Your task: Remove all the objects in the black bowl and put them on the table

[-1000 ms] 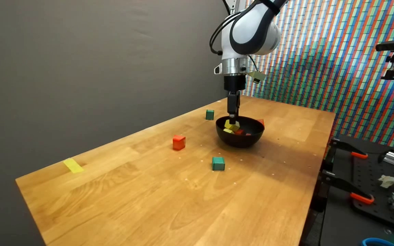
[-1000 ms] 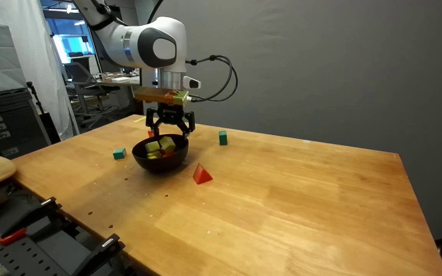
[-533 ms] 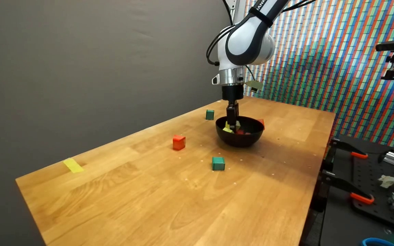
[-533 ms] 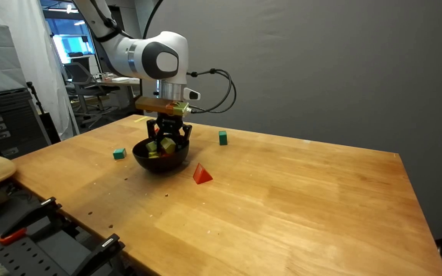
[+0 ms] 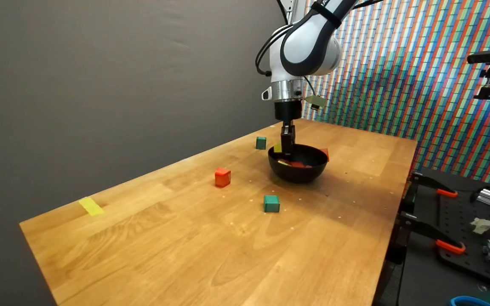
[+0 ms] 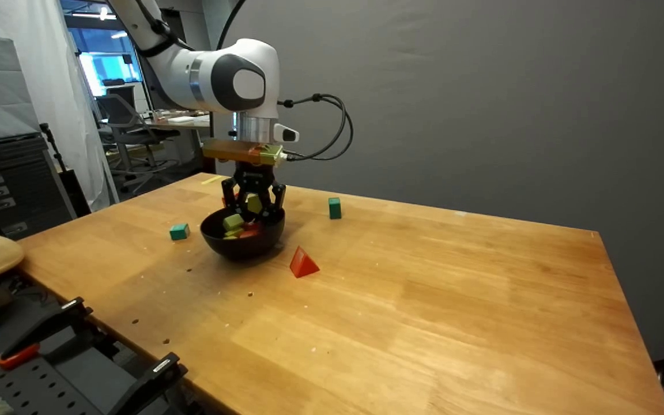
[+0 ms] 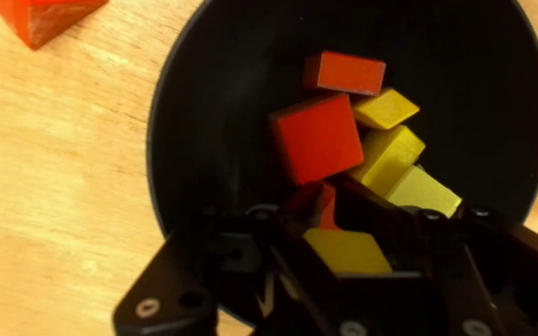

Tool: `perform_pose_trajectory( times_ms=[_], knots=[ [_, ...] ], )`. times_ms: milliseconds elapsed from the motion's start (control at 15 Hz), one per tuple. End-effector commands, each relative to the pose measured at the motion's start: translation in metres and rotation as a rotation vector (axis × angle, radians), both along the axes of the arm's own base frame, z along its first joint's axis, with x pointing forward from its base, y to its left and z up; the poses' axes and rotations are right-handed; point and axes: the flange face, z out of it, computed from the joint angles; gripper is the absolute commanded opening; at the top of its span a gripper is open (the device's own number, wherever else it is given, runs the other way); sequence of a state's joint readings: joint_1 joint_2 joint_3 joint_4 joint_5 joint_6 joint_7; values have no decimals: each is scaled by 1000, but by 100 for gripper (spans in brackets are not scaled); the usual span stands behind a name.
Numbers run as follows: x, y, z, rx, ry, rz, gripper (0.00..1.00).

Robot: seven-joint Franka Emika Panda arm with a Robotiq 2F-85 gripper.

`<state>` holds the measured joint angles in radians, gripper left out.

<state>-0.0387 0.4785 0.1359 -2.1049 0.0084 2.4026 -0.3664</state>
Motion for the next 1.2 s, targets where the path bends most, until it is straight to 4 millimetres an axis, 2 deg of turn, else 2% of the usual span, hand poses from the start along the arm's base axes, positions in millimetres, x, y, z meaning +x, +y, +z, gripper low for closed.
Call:
perform_pose_trajectory(
  times_ms=[0, 333, 467, 533, 600, 667, 733, 800, 933, 1133],
  knots=[
    [-12, 8, 43, -81, -78, 37, 2],
    [-3, 33, 86, -177, -195, 109, 6],
    [6, 42, 91, -178, -185, 128, 6],
    [7, 44, 91, -180, -183, 133, 9],
    [8, 44, 89, -179, -178, 136, 29],
    [9, 43, 86, -176, -171, 134, 20],
    [9, 41, 84, -175, -166, 127, 17],
    [7, 37, 81, -184, -158, 118, 40],
    [1, 30, 77, -190, -137, 90, 43],
    [-1, 19, 63, -169, -109, 60, 66]
  ],
)
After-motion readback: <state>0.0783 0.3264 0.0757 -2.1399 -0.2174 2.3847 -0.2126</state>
